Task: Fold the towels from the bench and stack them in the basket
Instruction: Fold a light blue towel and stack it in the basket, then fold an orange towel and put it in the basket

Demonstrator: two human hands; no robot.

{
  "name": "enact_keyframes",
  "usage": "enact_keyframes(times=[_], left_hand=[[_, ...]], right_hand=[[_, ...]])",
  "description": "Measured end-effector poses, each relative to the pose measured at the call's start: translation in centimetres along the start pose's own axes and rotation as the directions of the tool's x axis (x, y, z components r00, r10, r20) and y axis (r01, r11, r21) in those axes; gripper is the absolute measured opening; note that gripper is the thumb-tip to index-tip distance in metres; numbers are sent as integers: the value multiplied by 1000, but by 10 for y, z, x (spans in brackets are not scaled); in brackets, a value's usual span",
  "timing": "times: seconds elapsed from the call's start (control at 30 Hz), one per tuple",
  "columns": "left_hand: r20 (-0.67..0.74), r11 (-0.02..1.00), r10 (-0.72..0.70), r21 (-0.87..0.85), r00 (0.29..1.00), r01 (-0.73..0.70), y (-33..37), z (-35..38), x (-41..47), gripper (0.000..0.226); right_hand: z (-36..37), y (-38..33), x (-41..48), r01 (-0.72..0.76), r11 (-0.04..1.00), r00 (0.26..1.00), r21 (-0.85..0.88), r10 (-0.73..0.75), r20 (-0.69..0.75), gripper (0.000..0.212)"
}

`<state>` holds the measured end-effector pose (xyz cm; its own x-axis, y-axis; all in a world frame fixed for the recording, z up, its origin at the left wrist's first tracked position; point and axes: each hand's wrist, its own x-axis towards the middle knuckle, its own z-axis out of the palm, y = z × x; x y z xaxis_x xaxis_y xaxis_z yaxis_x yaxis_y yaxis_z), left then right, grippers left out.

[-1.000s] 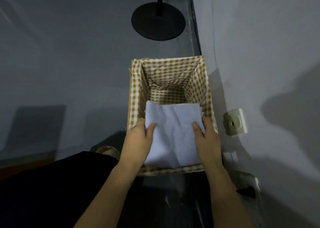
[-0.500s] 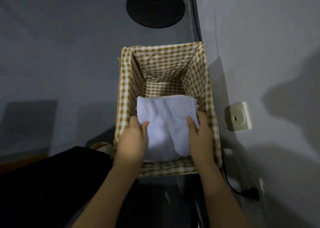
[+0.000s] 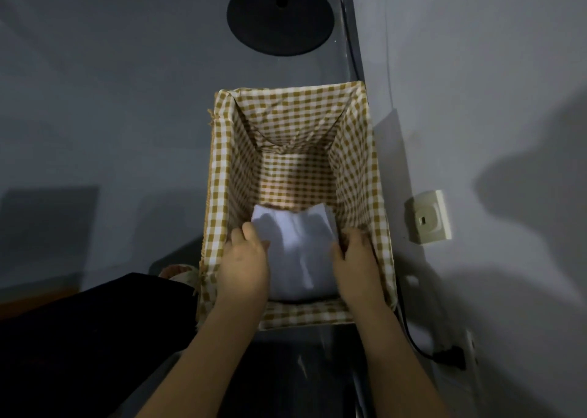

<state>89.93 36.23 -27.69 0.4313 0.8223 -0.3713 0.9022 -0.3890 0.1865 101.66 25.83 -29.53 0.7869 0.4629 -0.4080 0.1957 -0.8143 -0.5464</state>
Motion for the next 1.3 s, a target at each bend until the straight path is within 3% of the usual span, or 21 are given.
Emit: enact_keyframes(times=[0.27, 0.43, 0.6, 0.7, 0.8, 0.97, 1.1, 1.2, 1.3], left_hand=[[-11, 984, 179, -14, 984, -179, -9, -5, -9, 36], [-121, 947, 316, -10, 941, -320, -12, -35, -21, 26], [-233, 910, 384, -70, 893, -409, -30, -85, -28, 14], [-339, 902, 411, 16, 846, -432, -54, -121, -37, 20], [-392, 924, 373, 77, 841, -375, -87, -156, -56, 22], [-497, 974, 224, 81, 838, -213, -170, -204, -95, 26], [-573, 998, 57, 32, 818, -48, -246, -229, -142, 20], [-595, 994, -104, -45, 797, 96, -300, -239, -187, 19], [-649, 971, -230, -100, 725, 218, -343, -244, -240, 21]], right_hand=[[-10, -17, -17, 169, 961, 985, -220, -173, 4, 21], [-25, -48, -31, 280, 920, 957, -274, -292, -3, 24], [-36, -91, -53, 434, 866, 891, -247, -453, -23, 24], [-35, -122, -73, 553, 797, 814, -243, -579, -46, 44], [-29, -159, -98, 634, 733, 761, -249, -647, 33, 60], [-7, -230, -151, 747, 642, 654, -170, -756, 15, 29], [17, -284, -204, 843, 502, 533, -192, -827, 180, 41], [45, -313, -249, 913, 390, 408, -121, -884, 226, 35], [76, -338, -297, 969, 246, 246, -38, -922, 301, 27]])
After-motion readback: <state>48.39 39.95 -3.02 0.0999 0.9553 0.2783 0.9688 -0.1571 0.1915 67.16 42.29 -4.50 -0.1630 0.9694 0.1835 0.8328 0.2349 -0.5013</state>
